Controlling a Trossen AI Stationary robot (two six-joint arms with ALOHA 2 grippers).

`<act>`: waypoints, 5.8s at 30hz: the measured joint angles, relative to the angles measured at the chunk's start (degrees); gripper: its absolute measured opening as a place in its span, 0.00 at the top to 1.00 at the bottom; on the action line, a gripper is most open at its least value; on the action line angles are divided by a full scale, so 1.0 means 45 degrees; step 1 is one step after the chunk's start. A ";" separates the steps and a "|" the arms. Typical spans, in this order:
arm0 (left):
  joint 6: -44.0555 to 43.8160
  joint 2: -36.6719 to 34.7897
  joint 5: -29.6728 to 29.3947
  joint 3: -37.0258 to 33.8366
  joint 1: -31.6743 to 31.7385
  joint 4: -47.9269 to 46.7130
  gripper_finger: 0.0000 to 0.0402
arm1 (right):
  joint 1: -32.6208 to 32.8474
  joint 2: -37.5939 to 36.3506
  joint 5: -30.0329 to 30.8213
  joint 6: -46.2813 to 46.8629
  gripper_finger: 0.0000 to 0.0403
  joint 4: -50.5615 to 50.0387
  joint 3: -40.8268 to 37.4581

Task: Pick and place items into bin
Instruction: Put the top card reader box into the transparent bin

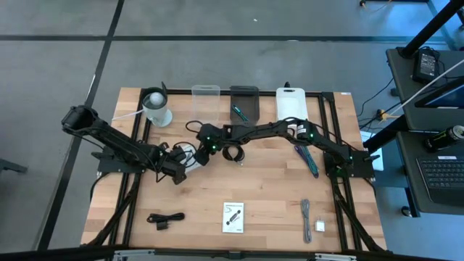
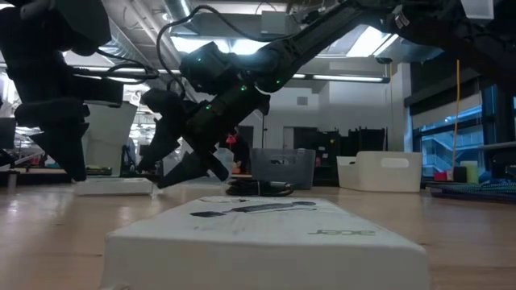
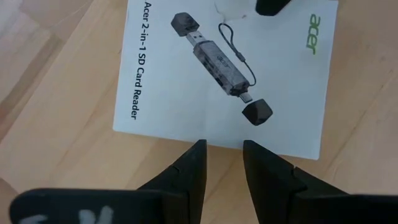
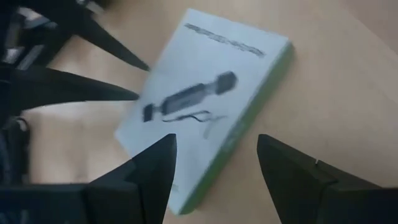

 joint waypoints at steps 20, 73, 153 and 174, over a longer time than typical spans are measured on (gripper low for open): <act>-0.0300 0.0015 0.0288 -0.0016 -0.0005 -0.0015 0.75 | 0.0133 -0.0010 -0.1071 0.0289 0.44 0.0533 0.0024; 0.1502 -0.5285 -0.1222 0.2181 0.0000 -0.4447 0.75 | -0.0741 -0.0053 -0.0896 -0.1094 0.88 -0.6458 0.5126; 0.5300 -0.5353 -0.2077 0.2181 0.0000 -0.4414 0.75 | -0.4020 -0.0188 0.3130 0.3481 0.69 -0.5817 0.6320; 0.5286 -0.5352 -0.2447 0.2181 0.0000 -0.4410 0.75 | -0.4217 -0.0170 -0.0053 -0.0991 0.69 -0.5986 0.6300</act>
